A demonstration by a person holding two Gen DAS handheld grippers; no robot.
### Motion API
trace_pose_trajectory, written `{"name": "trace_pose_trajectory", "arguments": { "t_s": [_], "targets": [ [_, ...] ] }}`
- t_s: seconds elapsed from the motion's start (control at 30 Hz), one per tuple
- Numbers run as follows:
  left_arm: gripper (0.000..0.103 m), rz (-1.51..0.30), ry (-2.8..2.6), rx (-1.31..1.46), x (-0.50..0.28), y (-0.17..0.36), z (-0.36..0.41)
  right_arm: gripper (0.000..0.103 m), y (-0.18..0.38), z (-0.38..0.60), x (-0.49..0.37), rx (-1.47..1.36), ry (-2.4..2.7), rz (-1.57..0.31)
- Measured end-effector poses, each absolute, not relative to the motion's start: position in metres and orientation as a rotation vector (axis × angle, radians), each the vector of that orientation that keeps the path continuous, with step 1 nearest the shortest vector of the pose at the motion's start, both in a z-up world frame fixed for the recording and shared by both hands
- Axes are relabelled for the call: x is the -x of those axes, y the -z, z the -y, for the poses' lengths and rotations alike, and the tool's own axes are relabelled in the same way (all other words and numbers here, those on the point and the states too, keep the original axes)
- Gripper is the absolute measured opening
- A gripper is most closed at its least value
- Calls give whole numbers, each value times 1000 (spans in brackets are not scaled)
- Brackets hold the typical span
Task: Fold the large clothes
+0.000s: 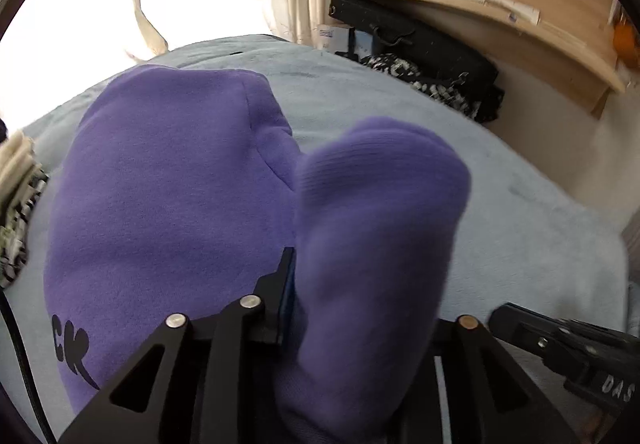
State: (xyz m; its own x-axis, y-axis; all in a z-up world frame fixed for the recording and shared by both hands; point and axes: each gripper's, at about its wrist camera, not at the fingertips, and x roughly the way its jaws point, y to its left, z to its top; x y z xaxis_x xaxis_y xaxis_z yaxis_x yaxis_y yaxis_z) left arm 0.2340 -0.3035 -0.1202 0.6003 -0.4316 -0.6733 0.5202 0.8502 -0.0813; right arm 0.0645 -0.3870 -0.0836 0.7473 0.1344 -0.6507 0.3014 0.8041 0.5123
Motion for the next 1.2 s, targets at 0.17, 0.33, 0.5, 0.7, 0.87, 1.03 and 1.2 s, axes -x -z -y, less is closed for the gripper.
{"name": "trace_pose_trajectory", "arguments": {
  "t_s": [0.17, 0.33, 0.5, 0.7, 0.87, 1.03, 1.2],
  "targets": [
    [49, -764, 668, -40, -234, 115, 288, 38, 48, 396, -85, -695, -22, -718],
    [70, -779, 743, 7, -222, 109, 277, 45, 13, 395, -107, -676, -93, -724],
    [70, -821, 743, 69, -204, 96, 247, 45, 1, 380, -127, -596, -126, -798],
    [70, -799, 572, 113, -191, 77, 182, 45, 8, 359, -139, -474, -133, -890],
    [70, -881, 387, 135, -200, 94, 141, 43, 23, 349, -147, -386, -97, -950],
    [70, -966, 360, 194, -202, 114, 126, 22, 51, 338, -148, -334, -62, -1025],
    [70, -919, 364, 193, -198, 105, 122, 19, 41, 333, -102, -473, -126, -922]
  ]
}}
